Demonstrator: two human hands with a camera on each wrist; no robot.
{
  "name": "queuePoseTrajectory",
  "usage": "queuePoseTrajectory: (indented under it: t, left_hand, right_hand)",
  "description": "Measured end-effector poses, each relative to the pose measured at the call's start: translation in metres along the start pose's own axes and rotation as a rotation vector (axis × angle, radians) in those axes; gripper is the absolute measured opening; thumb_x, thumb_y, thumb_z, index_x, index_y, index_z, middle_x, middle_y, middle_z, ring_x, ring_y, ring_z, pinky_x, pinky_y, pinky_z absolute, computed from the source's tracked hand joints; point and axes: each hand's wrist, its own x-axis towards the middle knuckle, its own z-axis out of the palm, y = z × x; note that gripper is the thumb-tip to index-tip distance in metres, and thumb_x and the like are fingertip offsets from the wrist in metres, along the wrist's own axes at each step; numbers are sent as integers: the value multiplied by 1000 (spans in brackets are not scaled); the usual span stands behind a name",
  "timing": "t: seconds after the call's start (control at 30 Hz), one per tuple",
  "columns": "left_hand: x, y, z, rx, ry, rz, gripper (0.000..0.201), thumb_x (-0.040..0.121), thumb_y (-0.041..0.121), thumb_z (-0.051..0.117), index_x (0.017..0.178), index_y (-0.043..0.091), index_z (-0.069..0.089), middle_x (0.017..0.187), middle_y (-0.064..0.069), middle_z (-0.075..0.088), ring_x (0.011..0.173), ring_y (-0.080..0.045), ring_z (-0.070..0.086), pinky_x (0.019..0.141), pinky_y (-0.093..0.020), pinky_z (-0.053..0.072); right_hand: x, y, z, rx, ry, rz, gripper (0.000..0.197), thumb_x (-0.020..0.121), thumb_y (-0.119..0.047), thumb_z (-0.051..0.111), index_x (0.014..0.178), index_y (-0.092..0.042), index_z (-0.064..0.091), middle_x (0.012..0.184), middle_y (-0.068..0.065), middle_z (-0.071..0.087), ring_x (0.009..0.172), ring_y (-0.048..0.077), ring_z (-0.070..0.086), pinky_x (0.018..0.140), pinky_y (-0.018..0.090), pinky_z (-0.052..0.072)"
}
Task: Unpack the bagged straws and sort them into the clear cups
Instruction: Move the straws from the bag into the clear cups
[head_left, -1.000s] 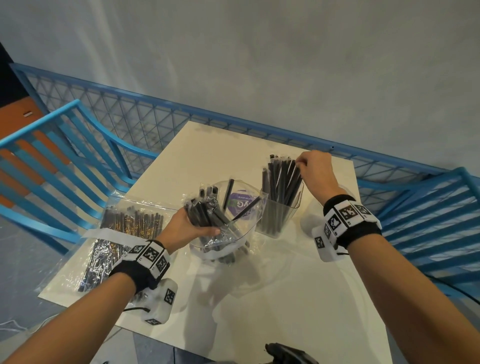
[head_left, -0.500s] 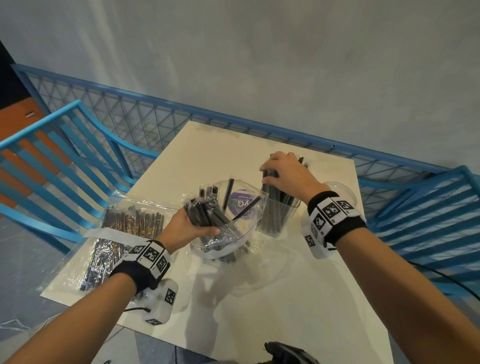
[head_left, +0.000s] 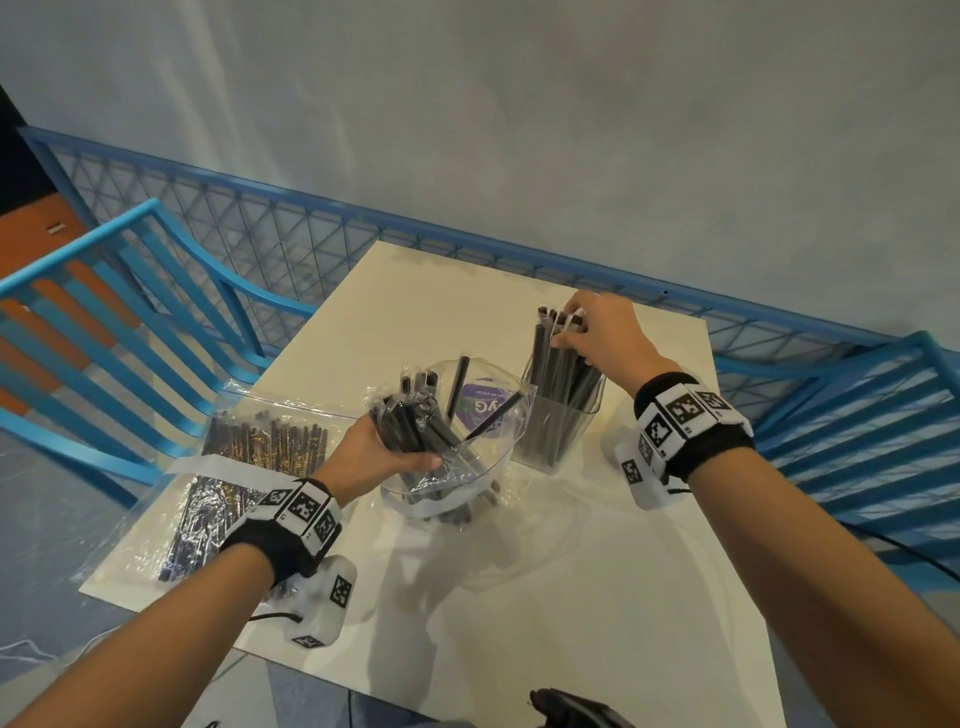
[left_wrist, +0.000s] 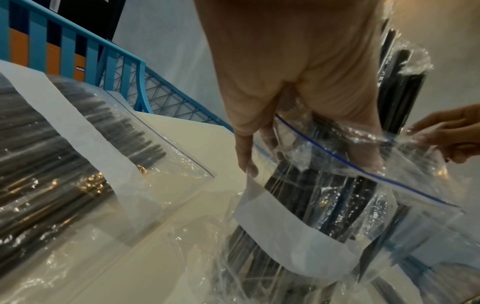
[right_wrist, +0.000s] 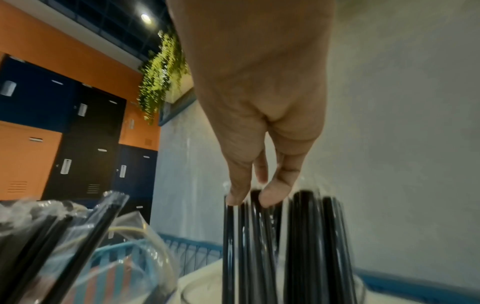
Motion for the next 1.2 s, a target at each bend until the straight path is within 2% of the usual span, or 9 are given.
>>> queuePoseTrajectory:
  t: [0.1, 0.2, 0.3, 0.4, 0.5, 0.73, 0.83, 0.97, 1.2]
  left_hand:
    - [0, -1, -1, 3, 7, -18, 78, 44, 46, 92, 113, 17, 69, 104, 2, 76, 102, -15, 70, 98, -44, 52]
    - [1, -2, -2, 12, 15, -33, 77, 45, 44, 93, 113, 17, 69, 103, 2, 76, 102, -15, 70, 100, -43, 51]
    - [2, -1, -1, 11, 25, -41, 65, 54, 29, 93, 113, 15, 69, 102, 0, 76, 101, -15, 70, 98, -43, 52]
    - [1, 2, 1, 16, 22, -30, 57, 58, 20, 92, 110, 14, 70, 98, -1, 77, 95, -17, 72, 93, -43, 55]
    - [2, 1, 2, -5, 47, -8, 65, 49, 24, 95, 109, 18, 70, 98, -3, 77, 94, -20, 72, 87, -41, 57]
    - [1, -1, -5, 4, 46, 11, 47, 62, 8, 88, 106, 13, 71, 88, 1, 77, 84, -8, 72, 72, -18, 54]
    - [5, 0, -2, -10, 57, 16, 50, 63, 6, 89, 108, 18, 71, 94, -3, 77, 89, -15, 72, 80, -29, 56]
    - [11, 1, 6, -9, 48, 36, 57, 61, 7, 90, 112, 18, 69, 100, -5, 75, 95, -21, 71, 85, -37, 57]
    - [12, 5, 4, 0, 51, 28, 65, 58, 18, 94, 116, 16, 66, 102, -1, 75, 97, -14, 71, 91, -39, 56]
  right_hand:
    - [-10, -18, -13, -138, 132, -105, 46, 90, -31, 65, 130, -13, 51, 128, 11, 47, 101, 26, 57, 82, 30, 42]
    - [-27, -45, -14, 104, 179, -189, 22, 94, -23, 59, 114, -15, 61, 107, 2, 60, 84, 12, 60, 75, 19, 50]
    - [-48, -64, 10, 179, -237, -181, 12, 92, -15, 62, 100, -8, 68, 88, 1, 69, 67, 3, 64, 58, 9, 52]
    - [-60, -71, 48, 147, -477, -156, 39, 82, -19, 74, 116, -4, 63, 97, 5, 70, 73, 13, 68, 63, 21, 57]
    - [-64, -76, 81, 159, -388, -239, 36, 78, -30, 77, 108, -15, 64, 97, -5, 60, 89, 13, 57, 67, 18, 42]
    - [-68, -74, 80, 338, -231, -255, 14, 87, -19, 65, 99, -12, 69, 89, -6, 63, 80, 6, 55, 65, 13, 38]
    - [-68, -74, 79, 318, -302, -256, 25, 83, -31, 72, 102, -16, 63, 91, -6, 62, 77, -1, 52, 63, 16, 36]
    - [-70, -77, 91, 287, -261, -240, 23, 85, -31, 71, 97, -18, 56, 91, 0, 61, 82, 14, 54, 62, 19, 36]
    - [-58, -60, 61, 525, -159, -155, 27, 81, -25, 76, 99, -7, 69, 87, 4, 73, 72, 10, 69, 65, 27, 58]
